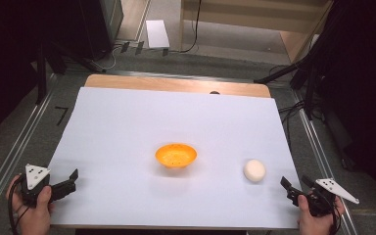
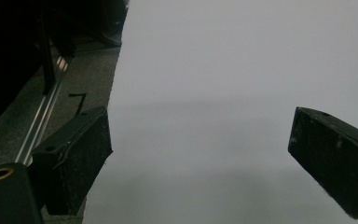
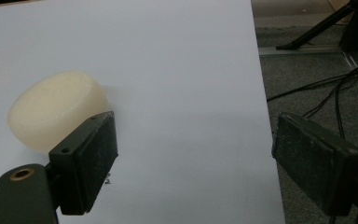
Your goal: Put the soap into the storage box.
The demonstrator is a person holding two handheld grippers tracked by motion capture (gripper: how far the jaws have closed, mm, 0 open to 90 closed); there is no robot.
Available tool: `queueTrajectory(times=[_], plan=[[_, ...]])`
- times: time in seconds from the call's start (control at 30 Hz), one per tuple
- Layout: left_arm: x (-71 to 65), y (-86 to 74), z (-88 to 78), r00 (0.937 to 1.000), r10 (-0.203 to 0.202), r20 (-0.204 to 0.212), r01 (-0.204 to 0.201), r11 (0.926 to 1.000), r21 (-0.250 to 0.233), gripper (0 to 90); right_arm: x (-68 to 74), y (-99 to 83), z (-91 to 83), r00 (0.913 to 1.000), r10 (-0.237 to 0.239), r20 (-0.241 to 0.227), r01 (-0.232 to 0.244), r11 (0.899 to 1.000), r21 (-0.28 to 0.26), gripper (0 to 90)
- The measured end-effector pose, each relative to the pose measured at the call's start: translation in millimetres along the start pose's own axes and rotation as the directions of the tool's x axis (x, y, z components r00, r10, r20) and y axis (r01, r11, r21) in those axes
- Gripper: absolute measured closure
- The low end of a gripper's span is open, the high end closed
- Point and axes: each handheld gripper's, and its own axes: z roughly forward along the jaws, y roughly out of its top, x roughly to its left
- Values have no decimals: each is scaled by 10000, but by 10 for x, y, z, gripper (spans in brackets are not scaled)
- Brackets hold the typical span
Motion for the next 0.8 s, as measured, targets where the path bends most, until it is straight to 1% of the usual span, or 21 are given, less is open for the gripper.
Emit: queueTrajectory(times=[0.17, 0.27, 0.3, 0.37, 0.4, 0.43, 0.47, 0.5, 0.53, 0.6, 0.63, 0.7, 0.73, 0.77, 0.8], plan=[[-1, 0, 0, 10000, 0, -7, 0, 10000, -4, 66, 8, 5, 8, 9999, 26, 130, -26, 10000, 62, 167], [-1, 0, 1, 10000, 9, -1, -9, 10000, 3, 66, 14, 8, 9, 9998, -18, 207, 17, 10000, 56, 173], [-2, 1, 3, 10000, 15, -2, -15, 10000, 20, 66, 22, 14, 11, 9997, -123, 232, 121, 9999, 83, 175], [-5, 2, 3, 10000, 37, 1, -37, 10000, 46, 66, 36, 24, 15, 9998, -99, 173, 95, 9997, 235, 173], [-5, 2, 3, 10000, 37, 1, -37, 10000, 46, 67, 44, 32, 20, 9997, -211, 143, 206, 9993, 323, 170], [-4, 2, 3, 10000, 44, 7, -44, 10000, 56, 67, 44, 32, 20, 9997, -211, 143, 206, 9993, 323, 170], [-4, 3, 4, 10000, 35, -10, -35, 10000, 71, 66, 69, 46, 27, 9996, -251, 160, 241, 9980, 587, 168], [-5, 3, 3, 10000, 27, -25, -27, 10000, 65, 66, 83, 56, 27, 9994, -312, 114, 303, 9969, 726, 163], [-5, 3, 3, 10000, 27, -25, -27, 10000, 65, 67, 83, 56, 27, 9994, -312, 114, 303, 9969, 726, 163], [-4, 2, 3, 10000, 25, 3, -25, 10000, 49, 67, 116, 84, 29, 9986, -520, 86, 509, 9941, 961, 157], [-3, 2, 4, 10000, 27, -9, -27, 10000, 66, 67, 151, 119, 28, 9984, -568, 25, 560, 9908, 1235, 157], [-3, 2, 5, 10000, 29, -12, -29, 10000, 66, 67, 176, 158, 25, 9982, -599, -47, 599, 9863, 1535, 159], [-5, 2, 4, 10000, 23, -32, -22, 10000, 73, 67, 189, 176, 24, 9977, -676, -3, 666, 9820, 1767, 164], [-5, 2, 4, 10000, 23, -32, -22, 10000, 73, 67, 189, 176, 24, 9977, -676, -3, 666, 9820, 1767, 164], [-3, 2, 4, 10000, 23, -28, -23, 10000, 71, 67, 203, 192, 24, 9974, -720, 85, 689, 9779, 1972, 165]])
